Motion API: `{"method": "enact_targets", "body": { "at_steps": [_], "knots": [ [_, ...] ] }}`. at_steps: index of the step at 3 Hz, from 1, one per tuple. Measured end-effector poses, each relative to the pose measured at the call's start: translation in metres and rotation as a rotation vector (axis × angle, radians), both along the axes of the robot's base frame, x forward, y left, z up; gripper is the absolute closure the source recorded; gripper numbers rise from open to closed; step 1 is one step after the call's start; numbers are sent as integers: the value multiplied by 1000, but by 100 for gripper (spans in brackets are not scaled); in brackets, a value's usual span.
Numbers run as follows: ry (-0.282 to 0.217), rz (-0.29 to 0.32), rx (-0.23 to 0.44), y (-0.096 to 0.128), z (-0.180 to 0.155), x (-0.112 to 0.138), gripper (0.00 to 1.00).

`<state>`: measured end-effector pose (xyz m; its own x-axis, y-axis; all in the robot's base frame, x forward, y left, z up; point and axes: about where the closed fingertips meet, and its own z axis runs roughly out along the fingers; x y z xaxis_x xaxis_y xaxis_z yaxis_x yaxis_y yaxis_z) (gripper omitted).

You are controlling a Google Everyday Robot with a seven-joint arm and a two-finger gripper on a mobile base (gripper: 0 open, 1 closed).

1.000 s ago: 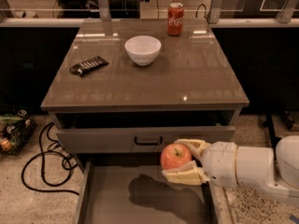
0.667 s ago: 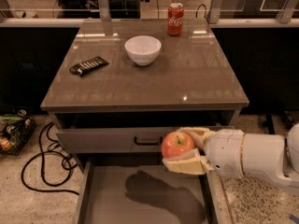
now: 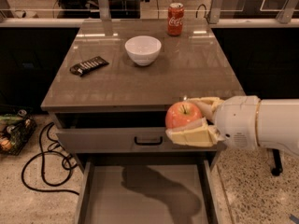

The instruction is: Pick apple from middle drawer and place on counter

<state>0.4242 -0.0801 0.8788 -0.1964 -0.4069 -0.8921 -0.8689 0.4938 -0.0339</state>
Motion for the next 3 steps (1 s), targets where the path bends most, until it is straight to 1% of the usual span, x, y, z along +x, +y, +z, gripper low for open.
{"method": "enact_targets", "body": {
  "at_steps": [1, 2, 3],
  "knots": [
    [-27, -27, -27, -16, 35, 27, 100],
    [-54, -51, -42, -37, 62, 59, 100],
    [-84, -74, -64, -58, 79, 94, 100]
  ]
}}
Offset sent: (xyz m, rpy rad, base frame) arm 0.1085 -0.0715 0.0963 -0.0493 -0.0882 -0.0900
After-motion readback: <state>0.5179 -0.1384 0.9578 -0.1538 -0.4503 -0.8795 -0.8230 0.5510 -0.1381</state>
